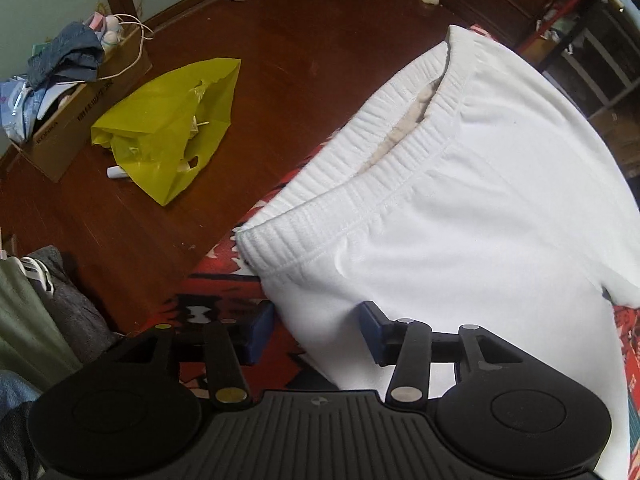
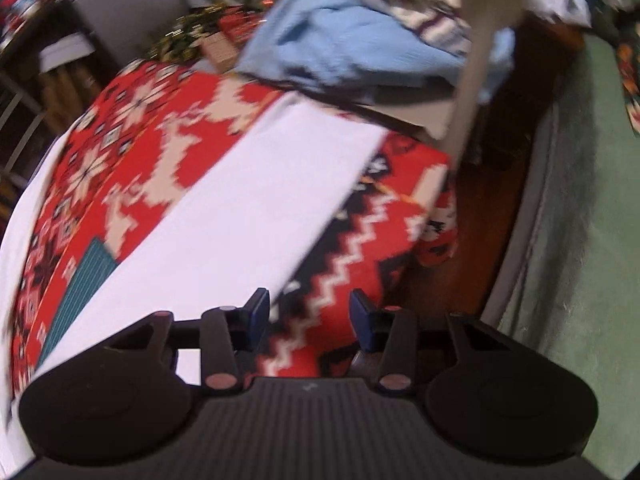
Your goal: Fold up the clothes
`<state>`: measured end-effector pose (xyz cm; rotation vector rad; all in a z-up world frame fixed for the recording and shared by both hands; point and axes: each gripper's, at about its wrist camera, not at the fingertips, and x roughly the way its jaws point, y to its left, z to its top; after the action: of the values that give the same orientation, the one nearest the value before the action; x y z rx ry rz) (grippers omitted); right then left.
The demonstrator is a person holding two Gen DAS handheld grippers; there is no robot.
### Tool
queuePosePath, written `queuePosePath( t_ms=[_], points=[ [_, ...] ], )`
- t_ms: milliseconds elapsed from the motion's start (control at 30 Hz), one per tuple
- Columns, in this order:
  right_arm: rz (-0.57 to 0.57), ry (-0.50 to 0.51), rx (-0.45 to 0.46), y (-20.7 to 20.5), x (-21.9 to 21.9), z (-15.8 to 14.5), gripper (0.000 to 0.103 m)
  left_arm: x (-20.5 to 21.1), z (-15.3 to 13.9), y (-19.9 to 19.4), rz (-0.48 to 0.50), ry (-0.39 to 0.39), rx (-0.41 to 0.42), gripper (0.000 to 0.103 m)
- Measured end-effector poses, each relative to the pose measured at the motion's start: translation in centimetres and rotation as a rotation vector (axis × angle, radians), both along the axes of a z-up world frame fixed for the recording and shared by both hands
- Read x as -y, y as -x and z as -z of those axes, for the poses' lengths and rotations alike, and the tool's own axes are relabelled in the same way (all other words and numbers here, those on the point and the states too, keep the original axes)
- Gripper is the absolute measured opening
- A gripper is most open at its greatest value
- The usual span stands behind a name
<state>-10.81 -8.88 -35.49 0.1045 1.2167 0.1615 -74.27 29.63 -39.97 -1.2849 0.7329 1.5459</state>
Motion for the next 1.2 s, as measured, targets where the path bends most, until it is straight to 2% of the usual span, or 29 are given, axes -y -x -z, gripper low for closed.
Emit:
queuePosePath(
  t_ms=[133, 233, 267, 300, 333, 367, 433, 467, 567, 700, 800, 867, 1033, 1200],
  points=[
    [0.081, -0.041, -0.001, -1.8, 1.8, 0.9, 0.049, -0.3, 0.0, -0.5, -0.051, -0.012, -0.016, 0.044],
    [0.110, -0.075, 0.008, -3.0, 2.3, 1.2, 0.049, -0.6, -0.1, -0.7, -0.074, -0.013, -0.025, 0.030],
    [0.114, -0.083, 0.011, -3.4, 2.3, 1.2, 0.049, -0.8, -0.3, -0.8, -0.071, -0.012, -0.032, 0.018],
    [0.106, -0.087, 0.006, -3.9, 2.1, 1.6, 0.048, -1.0, -0.4, -0.9, -0.066, -0.009, -0.032, 0.010],
    [0.099, -0.090, 0.001, -4.4, 1.9, 1.9, 0.048, -1.2, -0.5, -1.0, -0.060, 0.001, -0.040, 0.009],
    [0.099, -0.086, -0.009, -5.0, 1.7, 2.4, 0.045, -1.4, -0.6, -1.2, -0.053, 0.011, -0.048, 0.009],
    [0.085, -0.071, -0.029, -6.0, 0.9, 3.4, 0.032, -1.5, -0.8, -1.5, -0.033, 0.017, -0.071, 0.008],
    [0.072, -0.062, -0.038, -6.4, 0.5, 3.9, 0.021, -1.3, -1.0, -1.5, -0.026, 0.016, -0.076, 0.008],
    [0.031, -0.031, -0.043, -6.8, -1.0, 4.2, 0.002, -0.8, -1.6, -1.3, -0.014, 0.009, -0.089, 0.007],
    [-0.023, 0.013, -0.035, -6.6, -1.7, 3.4, 0.000, 0.1, -2.7, -0.3, 0.003, -0.016, -0.102, 0.007],
    [-0.016, 0.015, -0.030, -6.1, -0.5, 2.0, 0.000, 0.5, -3.1, 0.9, -0.002, -0.024, -0.105, 0.006],
    [-0.008, 0.016, -0.029, -5.6, 0.6, 1.4, 0.000, 0.7, -3.4, 1.2, 0.030, -0.021, -0.114, 0.006],
    [-0.002, 0.035, -0.041, -4.0, 3.0, 1.4, 0.000, 1.9, -3.1, 2.1, 0.056, -0.007, -0.115, 0.006],
    [-0.021, 0.072, -0.033, -3.0, 3.3, 1.9, 0.000, 3.5, -2.6, 2.9, 0.074, 0.014, -0.121, 0.006]
  ],
)
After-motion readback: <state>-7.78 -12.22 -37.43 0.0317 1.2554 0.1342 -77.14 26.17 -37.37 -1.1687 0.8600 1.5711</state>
